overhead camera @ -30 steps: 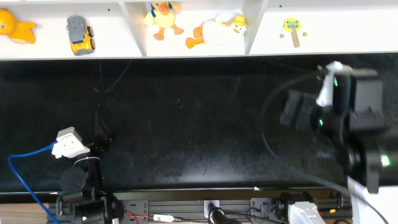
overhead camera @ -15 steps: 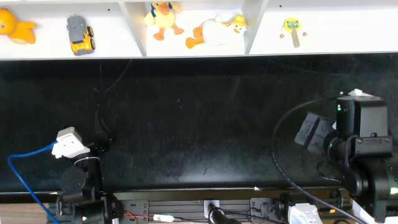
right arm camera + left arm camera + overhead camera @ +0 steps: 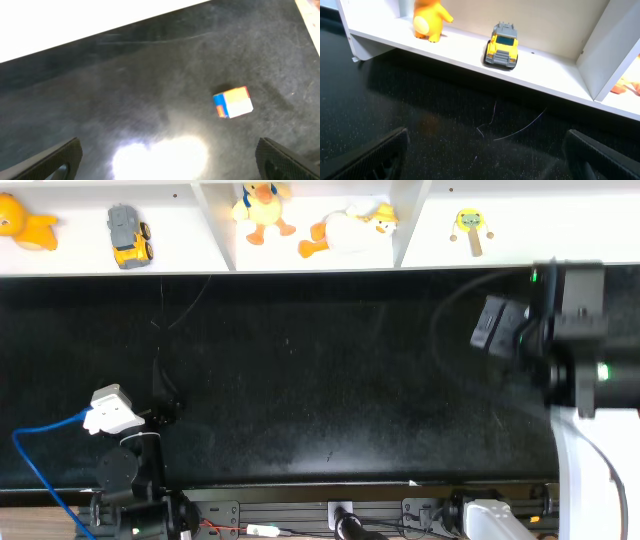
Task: Store Toys
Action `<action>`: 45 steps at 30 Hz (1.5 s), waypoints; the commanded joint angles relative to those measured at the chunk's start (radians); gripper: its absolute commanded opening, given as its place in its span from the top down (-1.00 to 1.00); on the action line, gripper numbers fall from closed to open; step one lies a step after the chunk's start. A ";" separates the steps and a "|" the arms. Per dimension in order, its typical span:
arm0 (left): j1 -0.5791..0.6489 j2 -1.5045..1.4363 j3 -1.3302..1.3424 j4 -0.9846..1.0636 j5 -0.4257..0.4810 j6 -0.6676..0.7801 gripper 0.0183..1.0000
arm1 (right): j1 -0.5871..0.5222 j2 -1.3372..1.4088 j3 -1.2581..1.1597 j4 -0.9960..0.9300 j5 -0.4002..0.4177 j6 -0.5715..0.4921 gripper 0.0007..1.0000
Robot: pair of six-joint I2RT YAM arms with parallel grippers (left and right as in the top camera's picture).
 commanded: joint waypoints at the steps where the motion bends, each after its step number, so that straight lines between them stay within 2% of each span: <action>1: -0.007 -0.010 -0.005 0.002 0.006 0.023 -1.00 | -0.142 0.123 0.001 0.050 -0.053 -0.097 -0.99; 6: -0.007 -0.010 -0.005 0.002 0.006 0.023 -1.00 | -0.322 0.226 0.001 0.121 -0.163 -0.148 -0.99; 11: -0.007 -0.010 -0.005 0.002 0.006 0.023 -1.00 | -0.469 0.283 0.001 0.161 -0.214 -0.254 -0.99; 16: -0.007 -0.010 -0.005 0.002 0.006 0.023 -1.00 | -0.594 0.335 -0.006 0.179 -0.376 -0.333 -0.99; 23: -0.007 -0.010 -0.005 0.002 0.006 0.023 -1.00 | -0.722 0.348 -0.128 0.293 -0.421 -0.341 -0.99; 27: -0.007 -0.010 -0.005 0.002 0.006 0.023 -1.00 | -0.754 0.348 -0.212 0.364 -0.454 -0.341 -0.99; 32: -0.007 -0.010 -0.005 0.002 0.006 0.023 -1.00 | -0.753 0.354 -0.292 0.429 -0.455 -0.348 -0.99; 36: -0.007 -0.010 -0.005 0.002 0.006 0.023 -1.00 | -0.753 0.388 -0.296 0.438 -0.489 -0.404 -0.99; 43: -0.007 -0.010 -0.005 0.002 0.006 0.023 -1.00 | -0.745 0.475 -0.296 0.438 -0.507 -0.466 -0.99; 45: -0.007 -0.010 -0.005 0.002 0.006 0.023 -1.00 | -0.726 0.487 -0.296 0.442 -0.490 -0.478 -0.99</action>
